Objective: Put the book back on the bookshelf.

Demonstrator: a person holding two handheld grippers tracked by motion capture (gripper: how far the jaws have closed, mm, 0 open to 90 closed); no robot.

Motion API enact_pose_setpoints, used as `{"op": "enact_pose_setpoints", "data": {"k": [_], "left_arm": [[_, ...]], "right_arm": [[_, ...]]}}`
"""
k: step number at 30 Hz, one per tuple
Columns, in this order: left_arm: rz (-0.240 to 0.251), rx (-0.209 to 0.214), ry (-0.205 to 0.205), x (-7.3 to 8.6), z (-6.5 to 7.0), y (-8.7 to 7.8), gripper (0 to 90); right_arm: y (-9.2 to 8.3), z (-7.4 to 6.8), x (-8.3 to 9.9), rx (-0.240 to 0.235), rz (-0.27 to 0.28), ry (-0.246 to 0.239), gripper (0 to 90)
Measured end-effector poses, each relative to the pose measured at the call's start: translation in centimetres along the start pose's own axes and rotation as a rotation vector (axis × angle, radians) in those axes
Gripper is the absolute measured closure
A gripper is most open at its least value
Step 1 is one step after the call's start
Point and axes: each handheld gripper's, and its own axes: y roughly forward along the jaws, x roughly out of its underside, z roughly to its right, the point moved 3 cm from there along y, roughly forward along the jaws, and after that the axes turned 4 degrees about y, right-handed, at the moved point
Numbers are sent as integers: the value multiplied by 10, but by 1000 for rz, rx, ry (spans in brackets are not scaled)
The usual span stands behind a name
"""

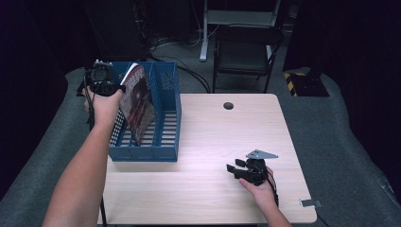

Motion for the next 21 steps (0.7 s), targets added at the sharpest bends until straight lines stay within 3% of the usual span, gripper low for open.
{"op": "enact_pose_setpoints", "data": {"k": [6, 7, 21], "left_arm": [[19, -2, 11, 0, -1, 3, 844], [41, -12, 10, 2, -2, 4, 844], [46, -12, 24, 8, -2, 9, 835]], "right_arm": [[0, 0, 0, 1, 3, 3, 491], [0, 0, 0, -2, 3, 6, 491], [1, 0, 1, -2, -5, 1, 491]]}}
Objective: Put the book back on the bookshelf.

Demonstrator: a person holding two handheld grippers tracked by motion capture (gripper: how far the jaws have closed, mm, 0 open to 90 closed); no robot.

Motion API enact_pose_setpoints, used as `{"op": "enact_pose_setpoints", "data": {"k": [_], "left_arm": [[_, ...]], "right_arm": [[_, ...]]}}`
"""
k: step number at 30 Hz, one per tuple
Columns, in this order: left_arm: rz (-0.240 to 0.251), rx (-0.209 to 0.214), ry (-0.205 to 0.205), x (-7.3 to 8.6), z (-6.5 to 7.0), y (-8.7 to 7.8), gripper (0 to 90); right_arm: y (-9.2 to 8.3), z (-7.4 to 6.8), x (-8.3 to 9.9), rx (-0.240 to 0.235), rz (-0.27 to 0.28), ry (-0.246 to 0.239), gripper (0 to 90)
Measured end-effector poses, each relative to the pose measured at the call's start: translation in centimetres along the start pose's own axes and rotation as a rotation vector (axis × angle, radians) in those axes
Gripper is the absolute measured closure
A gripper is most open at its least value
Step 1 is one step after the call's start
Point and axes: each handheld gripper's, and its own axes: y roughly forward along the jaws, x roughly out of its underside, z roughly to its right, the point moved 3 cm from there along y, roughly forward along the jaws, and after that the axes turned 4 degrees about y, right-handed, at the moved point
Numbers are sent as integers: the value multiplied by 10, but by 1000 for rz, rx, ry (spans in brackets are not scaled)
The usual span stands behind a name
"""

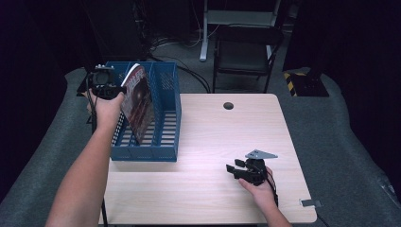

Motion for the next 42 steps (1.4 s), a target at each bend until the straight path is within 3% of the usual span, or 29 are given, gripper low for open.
{"op": "enact_pose_setpoints", "data": {"k": [5, 16, 24, 42], "left_arm": [[-38, 10, 7, 1, 1, 4, 807], [-60, 22, 4, 3, 1, 7, 716], [-50, 33, -22, 3, -1, 5, 587], [-51, 47, -32, 7, -9, -3, 454]], "right_arm": [[0, 0, 0, -1, 3, -1, 491], [0, 1, 0, 1, 5, -1, 491], [1, 0, 0, 3, -1, -1, 490], [2, -1, 1, 0, -8, -3, 489]]}}
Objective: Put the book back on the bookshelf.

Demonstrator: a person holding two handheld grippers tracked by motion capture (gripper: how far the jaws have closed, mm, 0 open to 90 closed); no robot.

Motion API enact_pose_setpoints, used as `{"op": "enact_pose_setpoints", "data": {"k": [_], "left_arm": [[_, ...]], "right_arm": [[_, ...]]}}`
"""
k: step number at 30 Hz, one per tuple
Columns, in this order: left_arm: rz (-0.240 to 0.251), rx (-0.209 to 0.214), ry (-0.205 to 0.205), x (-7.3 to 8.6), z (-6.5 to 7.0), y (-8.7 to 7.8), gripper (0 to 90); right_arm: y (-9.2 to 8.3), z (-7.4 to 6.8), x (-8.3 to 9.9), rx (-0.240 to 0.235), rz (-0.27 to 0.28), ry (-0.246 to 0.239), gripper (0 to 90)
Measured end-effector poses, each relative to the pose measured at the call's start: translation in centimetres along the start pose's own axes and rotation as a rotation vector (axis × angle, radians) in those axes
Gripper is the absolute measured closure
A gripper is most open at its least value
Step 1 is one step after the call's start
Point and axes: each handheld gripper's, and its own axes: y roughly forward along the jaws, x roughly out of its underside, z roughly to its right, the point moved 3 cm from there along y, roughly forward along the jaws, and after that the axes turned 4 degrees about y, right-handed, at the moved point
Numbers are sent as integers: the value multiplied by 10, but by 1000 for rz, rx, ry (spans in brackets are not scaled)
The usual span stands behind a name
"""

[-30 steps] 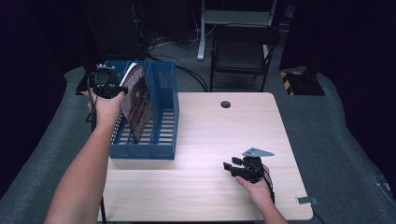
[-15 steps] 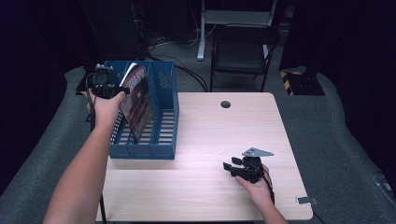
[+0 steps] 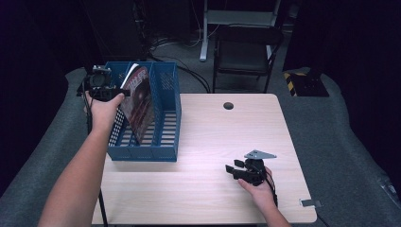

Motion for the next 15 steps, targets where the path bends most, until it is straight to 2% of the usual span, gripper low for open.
{"op": "enact_pose_setpoints", "data": {"k": [3, 8, 15], "left_arm": [[2, 10, -5, 0, 0, -5, 447], [5, 17, 20, -2, 2, -9, 448], [-1, 33, 32, -3, 4, -15, 448]], "right_arm": [[0, 0, 1, 0, -2, 5, 489], [0, 0, 1, 4, -1, -2, 489], [0, 2, 2, 9, 2, 2, 484]]}}
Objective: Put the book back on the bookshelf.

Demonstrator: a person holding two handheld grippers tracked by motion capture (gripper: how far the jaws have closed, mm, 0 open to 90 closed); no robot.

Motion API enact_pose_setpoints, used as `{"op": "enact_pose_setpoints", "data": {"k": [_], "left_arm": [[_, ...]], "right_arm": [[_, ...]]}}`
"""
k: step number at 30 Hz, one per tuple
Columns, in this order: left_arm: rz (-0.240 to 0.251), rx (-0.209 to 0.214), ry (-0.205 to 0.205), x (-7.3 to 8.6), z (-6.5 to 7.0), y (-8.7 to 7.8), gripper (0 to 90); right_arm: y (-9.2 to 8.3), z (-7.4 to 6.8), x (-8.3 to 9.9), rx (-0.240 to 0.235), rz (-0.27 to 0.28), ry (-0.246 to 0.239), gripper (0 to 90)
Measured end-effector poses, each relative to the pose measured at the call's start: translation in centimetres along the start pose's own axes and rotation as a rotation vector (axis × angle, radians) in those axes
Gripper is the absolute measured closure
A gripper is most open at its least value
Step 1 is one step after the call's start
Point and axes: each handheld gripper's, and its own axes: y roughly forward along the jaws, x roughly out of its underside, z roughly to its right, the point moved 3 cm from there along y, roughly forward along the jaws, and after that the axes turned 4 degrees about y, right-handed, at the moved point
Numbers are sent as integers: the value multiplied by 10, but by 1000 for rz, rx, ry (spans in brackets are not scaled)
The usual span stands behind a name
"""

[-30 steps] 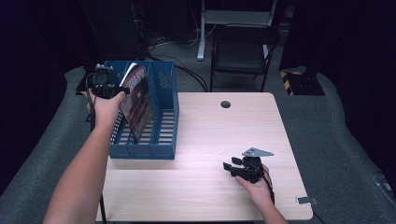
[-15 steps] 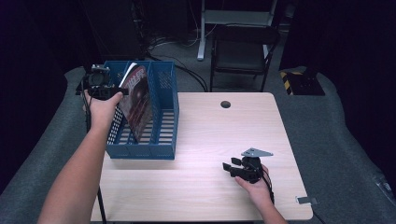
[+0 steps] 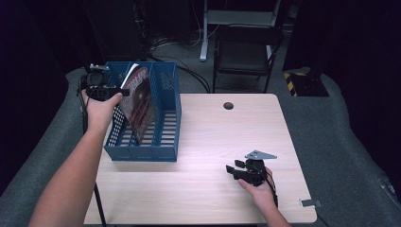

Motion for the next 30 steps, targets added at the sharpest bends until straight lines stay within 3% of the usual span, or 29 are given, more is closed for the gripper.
{"op": "enact_pose_setpoints", "data": {"k": [5, 20, 30], "left_arm": [[-5, 6, 15, -1, -1, -5, 447], [-31, 13, 44, -4, -2, -17, 448], [-13, 67, 74, -8, 3, -34, 448]], "right_arm": [[0, 3, 2, -1, -2, 21, 482], [-2, 3, 3, 8, -1, 23, 479], [-1, 4, 3, 8, -3, 9, 478]]}}
